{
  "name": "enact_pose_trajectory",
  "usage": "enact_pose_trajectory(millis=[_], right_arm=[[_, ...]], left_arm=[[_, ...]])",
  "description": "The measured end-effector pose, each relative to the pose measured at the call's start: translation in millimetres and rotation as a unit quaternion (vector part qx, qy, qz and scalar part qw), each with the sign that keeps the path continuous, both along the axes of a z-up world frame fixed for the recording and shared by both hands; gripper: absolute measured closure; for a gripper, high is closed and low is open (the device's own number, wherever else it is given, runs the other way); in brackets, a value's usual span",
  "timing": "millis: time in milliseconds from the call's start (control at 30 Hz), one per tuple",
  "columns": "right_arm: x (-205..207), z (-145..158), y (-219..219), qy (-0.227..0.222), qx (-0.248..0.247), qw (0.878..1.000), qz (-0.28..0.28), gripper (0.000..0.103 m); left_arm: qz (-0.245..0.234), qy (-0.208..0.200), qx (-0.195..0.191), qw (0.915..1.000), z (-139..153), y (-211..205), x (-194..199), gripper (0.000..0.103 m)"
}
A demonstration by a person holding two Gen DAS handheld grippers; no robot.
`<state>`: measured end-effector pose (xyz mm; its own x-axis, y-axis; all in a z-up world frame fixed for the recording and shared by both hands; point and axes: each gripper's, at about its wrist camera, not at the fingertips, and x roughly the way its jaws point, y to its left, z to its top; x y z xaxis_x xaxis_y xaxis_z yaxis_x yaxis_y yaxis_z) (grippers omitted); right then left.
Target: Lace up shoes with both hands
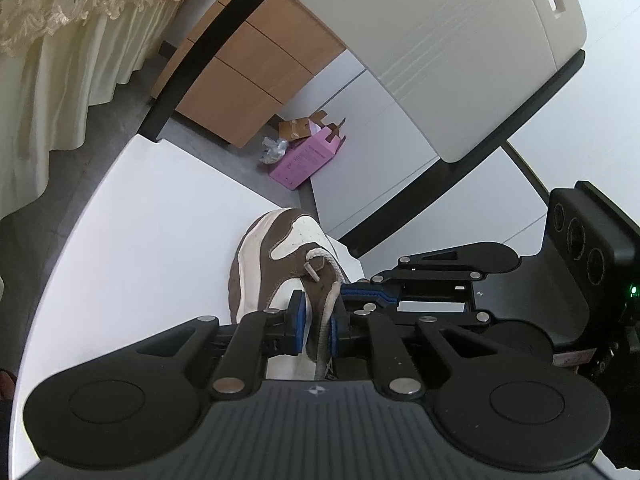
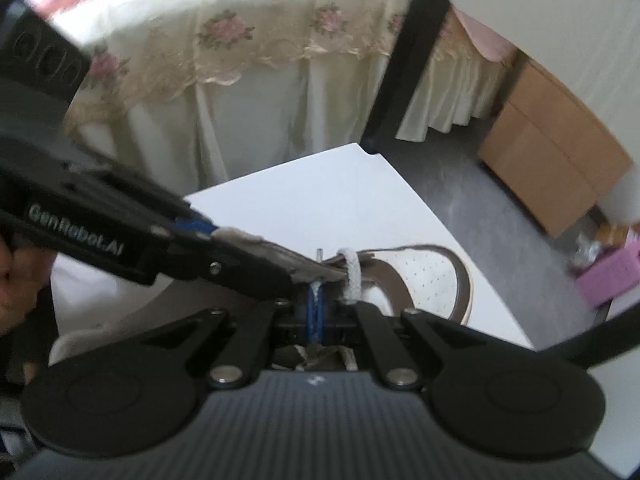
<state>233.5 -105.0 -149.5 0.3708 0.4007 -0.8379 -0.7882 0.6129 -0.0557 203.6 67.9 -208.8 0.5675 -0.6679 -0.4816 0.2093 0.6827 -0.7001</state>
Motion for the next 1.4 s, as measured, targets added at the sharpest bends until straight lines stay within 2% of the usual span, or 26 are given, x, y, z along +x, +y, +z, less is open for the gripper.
enact_pose_trajectory(millis=[333, 367, 400, 433, 467, 667, 700, 733, 867, 967, 1033, 1133, 1233, 1333, 1400], right_arm=[[-2, 8, -5, -0.004, -0.015, 1.000, 0.005, 0.098], [-4, 7, -4, 0.000, -0.016, 1.000, 0.002, 0.096], [-5, 8, -4, 0.000, -0.015, 1.000, 0.004, 0.082], [-6, 8, -5, 0.001, -0.013, 1.000, 0.006, 0.076], [-9, 8, -4, 0.000, -0.014, 1.000, 0.013, 0.076], [-15, 8, -1, -0.019, -0.032, 0.999, 0.018, 0.080], [-14, 8, -1, -0.019, -0.030, 0.999, 0.016, 0.085], [-13, 9, -2, -0.020, -0.029, 0.999, 0.010, 0.097], [-9, 9, -4, -0.018, -0.019, 1.000, -0.003, 0.100], [-9, 7, -2, -0.022, -0.006, 1.000, -0.008, 0.100], [-9, 6, -3, -0.018, 0.009, 1.000, -0.017, 0.100], [-11, 4, -6, -0.023, 0.026, 0.999, -0.023, 0.100], [-10, 2, -9, -0.018, 0.038, 0.999, -0.033, 0.099], [-9, 2, -9, -0.016, 0.044, 0.998, -0.038, 0.099], [-9, 2, -9, -0.016, 0.045, 0.998, -0.037, 0.099]], left_arm=[[-0.001, 0.005, -0.010, 0.9999, -1, 1, 2, 0.089], [-0.001, 0.005, -0.011, 0.9999, -1, 2, 2, 0.089], [0.000, 0.006, -0.014, 0.9999, -1, 2, 2, 0.089], [0.001, 0.008, -0.016, 0.9998, -2, 3, 2, 0.089], [0.001, 0.009, -0.019, 0.9998, -3, 3, 2, 0.089], [0.003, 0.013, -0.024, 0.9996, -4, 5, 2, 0.089], [0.004, 0.014, -0.026, 0.9995, -4, 5, 3, 0.089], [0.004, 0.016, -0.029, 0.9995, -5, 6, 3, 0.089], [0.005, 0.027, -0.047, 0.9985, -8, 8, 5, 0.085], [0.009, 0.032, -0.061, 0.9976, -9, 12, 6, 0.078], [0.008, 0.041, -0.077, 0.9962, -11, 16, 6, 0.067], [0.022, 0.048, -0.121, 0.9912, -14, 26, 5, 0.051], [0.048, 0.057, -0.178, 0.9813, -21, 38, 7, 0.049], [0.079, 0.099, -0.235, 0.9637, -42, 44, 13, 0.051], [0.098, 0.117, -0.259, 0.9538, -52, 46, 15, 0.052]])
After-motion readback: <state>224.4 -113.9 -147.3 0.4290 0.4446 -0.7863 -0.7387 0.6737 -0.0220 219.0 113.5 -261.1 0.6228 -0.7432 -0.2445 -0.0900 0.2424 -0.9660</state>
